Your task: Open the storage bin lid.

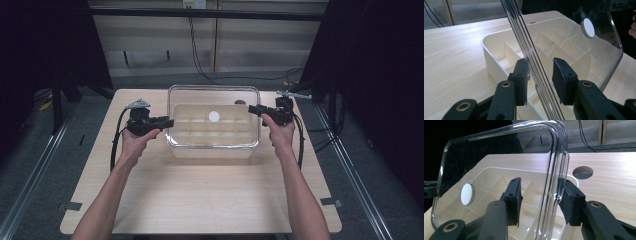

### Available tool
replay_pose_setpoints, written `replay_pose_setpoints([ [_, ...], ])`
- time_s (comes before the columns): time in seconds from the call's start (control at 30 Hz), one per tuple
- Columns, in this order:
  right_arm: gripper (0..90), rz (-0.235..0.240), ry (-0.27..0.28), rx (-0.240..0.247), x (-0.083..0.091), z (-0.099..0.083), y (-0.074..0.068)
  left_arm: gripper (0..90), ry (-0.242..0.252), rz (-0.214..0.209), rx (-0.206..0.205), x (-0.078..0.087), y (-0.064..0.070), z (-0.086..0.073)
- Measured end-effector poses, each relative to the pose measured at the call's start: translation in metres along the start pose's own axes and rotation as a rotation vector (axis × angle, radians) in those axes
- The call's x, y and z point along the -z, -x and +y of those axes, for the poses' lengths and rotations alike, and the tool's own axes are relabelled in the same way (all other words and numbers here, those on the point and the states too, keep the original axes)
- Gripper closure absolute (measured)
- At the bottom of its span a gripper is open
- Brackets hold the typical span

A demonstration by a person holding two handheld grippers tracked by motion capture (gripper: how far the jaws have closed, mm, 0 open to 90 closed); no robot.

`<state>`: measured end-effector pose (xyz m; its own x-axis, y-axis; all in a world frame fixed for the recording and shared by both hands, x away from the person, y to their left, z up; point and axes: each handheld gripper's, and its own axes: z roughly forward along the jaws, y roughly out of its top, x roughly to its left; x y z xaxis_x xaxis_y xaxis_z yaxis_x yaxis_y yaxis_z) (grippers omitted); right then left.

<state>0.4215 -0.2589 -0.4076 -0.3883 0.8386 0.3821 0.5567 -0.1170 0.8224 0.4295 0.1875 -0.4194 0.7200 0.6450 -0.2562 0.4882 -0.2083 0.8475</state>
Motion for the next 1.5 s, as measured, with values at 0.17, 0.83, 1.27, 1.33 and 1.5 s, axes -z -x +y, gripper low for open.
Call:
replay_pose_setpoints([
  [0.17, 59.0, 0.009, 0.02, 0.0, 0.008, 0.001, -0.003, 67.8, 0.008, -0.001, -0.013, 0.004, 0.003, 0.001],
  [0.83, 65.1, 0.049, 0.092, -0.001, 0.031, -0.001, -0.014, 73.5, 0.041, 0.0, -0.044, 0.018, 0.011, 0.002],
  [1.27, 67.2, 0.076, 0.12, 0.027, 0.039, -0.001, -0.019, 74.9, 0.061, 0.004, -0.055, 0.024, 0.015, 0.001],
  [1.33, 67.3, 0.079, 0.123, 0.028, 0.04, 0.0, -0.02, 75.1, 0.065, 0.007, -0.06, 0.025, 0.016, 0.001],
  [1.5, 67.6, 0.087, 0.13, 0.03, 0.043, 0.0, -0.021, 75.7, 0.077, 0.006, -0.06, 0.027, 0.018, 0.001],
])
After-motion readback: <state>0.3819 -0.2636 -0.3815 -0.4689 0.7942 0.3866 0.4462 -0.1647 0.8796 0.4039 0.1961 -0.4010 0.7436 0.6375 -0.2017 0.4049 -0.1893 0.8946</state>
